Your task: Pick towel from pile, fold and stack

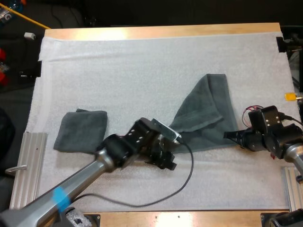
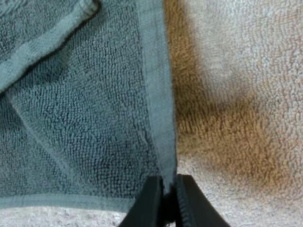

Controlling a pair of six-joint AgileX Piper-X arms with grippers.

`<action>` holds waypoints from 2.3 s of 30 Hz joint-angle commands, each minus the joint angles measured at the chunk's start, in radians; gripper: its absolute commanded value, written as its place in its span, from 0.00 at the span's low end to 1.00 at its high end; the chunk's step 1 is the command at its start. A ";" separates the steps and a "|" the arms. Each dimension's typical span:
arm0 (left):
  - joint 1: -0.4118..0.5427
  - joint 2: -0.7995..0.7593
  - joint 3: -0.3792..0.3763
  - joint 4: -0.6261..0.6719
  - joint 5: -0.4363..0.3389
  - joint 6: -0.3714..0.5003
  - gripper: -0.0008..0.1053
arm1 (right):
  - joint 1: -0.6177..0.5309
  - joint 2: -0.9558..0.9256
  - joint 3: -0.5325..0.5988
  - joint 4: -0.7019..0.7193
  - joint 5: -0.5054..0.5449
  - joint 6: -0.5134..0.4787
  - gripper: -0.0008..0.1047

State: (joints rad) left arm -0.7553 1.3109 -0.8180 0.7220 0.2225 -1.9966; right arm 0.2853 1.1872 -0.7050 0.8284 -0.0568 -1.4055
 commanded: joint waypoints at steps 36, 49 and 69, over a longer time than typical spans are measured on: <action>0.092 0.339 -0.006 -0.169 0.150 -0.131 0.01 | -0.003 -0.007 -0.002 0.008 0.009 -0.013 0.01; 0.109 -0.033 -0.012 -0.034 0.261 -0.063 0.01 | -0.003 -0.176 -0.167 0.121 0.053 -0.143 0.01; 0.273 -0.390 -0.221 0.130 0.622 -0.182 0.01 | 0.000 -0.311 -0.592 0.507 -0.151 -0.142 0.01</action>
State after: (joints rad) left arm -0.4784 0.9283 -1.0290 0.8564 0.8266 -2.1717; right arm 0.2853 0.8782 -1.2950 1.3287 -0.1964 -1.5379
